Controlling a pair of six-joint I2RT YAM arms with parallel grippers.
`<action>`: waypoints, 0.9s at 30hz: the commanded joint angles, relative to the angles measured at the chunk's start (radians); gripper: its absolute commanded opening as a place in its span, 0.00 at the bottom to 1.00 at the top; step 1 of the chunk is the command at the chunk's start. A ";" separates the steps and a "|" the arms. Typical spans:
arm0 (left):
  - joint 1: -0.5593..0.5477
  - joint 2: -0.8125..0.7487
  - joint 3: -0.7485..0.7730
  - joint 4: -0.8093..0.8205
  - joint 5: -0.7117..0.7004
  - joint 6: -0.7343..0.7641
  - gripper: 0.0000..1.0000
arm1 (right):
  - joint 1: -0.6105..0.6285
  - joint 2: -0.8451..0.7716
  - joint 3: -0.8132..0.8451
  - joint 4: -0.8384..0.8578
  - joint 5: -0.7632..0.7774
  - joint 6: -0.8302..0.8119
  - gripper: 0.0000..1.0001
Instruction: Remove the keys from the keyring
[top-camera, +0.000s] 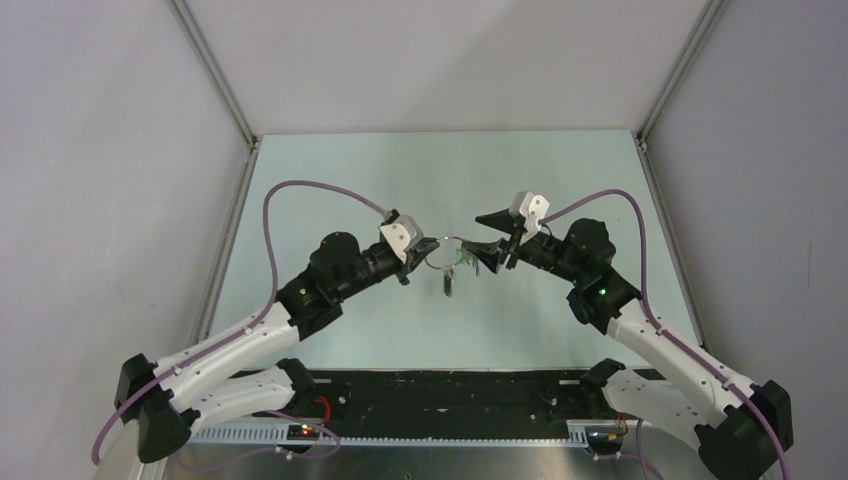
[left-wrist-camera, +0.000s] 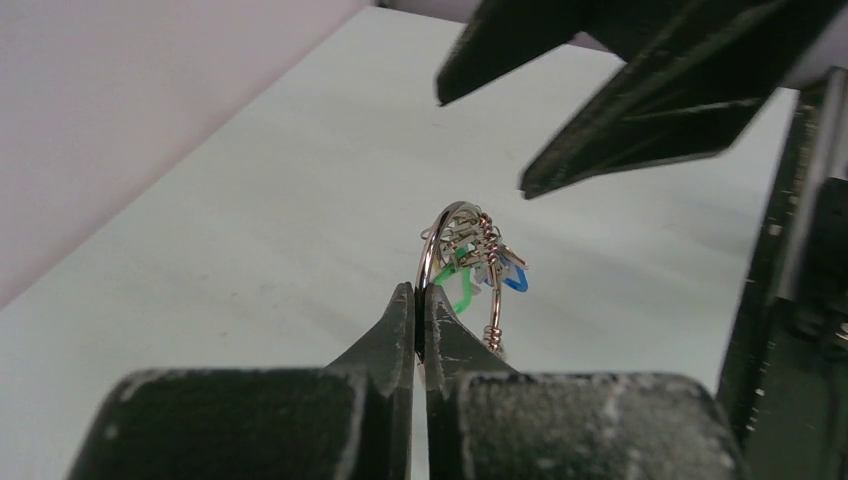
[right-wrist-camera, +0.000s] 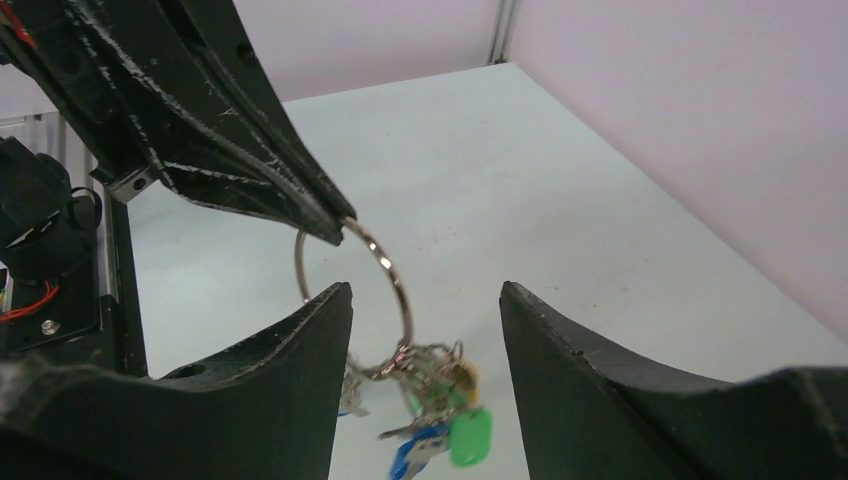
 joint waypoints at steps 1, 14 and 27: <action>0.007 -0.010 0.041 0.082 0.159 -0.029 0.00 | 0.005 -0.032 0.031 -0.014 -0.046 -0.064 0.60; 0.001 -0.057 0.023 0.069 0.197 0.052 0.00 | 0.063 0.064 0.145 -0.212 -0.185 -0.146 0.45; -0.003 -0.069 -0.010 0.122 0.011 -0.036 0.30 | 0.077 0.081 0.193 -0.233 -0.033 -0.085 0.00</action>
